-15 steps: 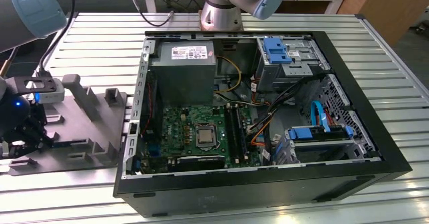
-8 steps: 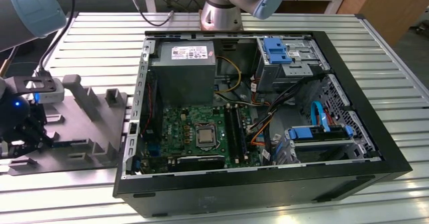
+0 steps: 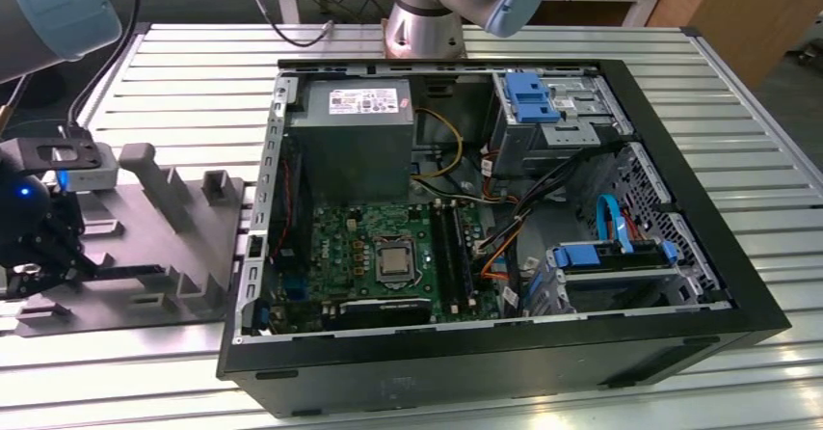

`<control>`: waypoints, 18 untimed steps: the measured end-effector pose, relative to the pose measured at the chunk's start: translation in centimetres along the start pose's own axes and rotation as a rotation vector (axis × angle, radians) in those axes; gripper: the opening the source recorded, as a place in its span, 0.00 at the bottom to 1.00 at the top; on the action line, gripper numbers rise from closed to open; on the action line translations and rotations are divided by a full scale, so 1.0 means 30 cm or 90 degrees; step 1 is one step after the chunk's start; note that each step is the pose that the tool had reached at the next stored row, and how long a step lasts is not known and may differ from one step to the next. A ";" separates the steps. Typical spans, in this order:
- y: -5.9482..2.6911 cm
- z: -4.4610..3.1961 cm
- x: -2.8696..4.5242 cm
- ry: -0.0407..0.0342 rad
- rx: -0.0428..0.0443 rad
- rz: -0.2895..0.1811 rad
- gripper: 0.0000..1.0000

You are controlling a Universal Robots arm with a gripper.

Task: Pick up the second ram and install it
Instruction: 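Pick up the second ram and move it above second insertion slot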

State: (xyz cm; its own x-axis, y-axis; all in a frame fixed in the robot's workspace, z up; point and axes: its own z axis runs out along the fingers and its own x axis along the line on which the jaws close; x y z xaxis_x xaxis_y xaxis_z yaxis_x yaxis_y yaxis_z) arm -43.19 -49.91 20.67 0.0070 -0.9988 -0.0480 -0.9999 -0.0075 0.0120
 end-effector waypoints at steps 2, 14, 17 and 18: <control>0.000 0.000 0.000 -0.0001 0.0002 0.000 0.14; 0.000 -0.007 0.000 0.0001 -0.0001 0.000 0.14; 0.000 -0.013 0.000 0.0002 -0.0002 0.000 0.14; 0.000 -0.015 -0.001 0.0001 -0.0001 0.000 0.14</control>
State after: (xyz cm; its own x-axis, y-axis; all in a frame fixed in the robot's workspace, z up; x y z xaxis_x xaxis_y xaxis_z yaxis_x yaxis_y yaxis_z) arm -43.20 -49.92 21.13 0.0069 -0.9988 -0.0478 -0.9999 -0.0075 0.0122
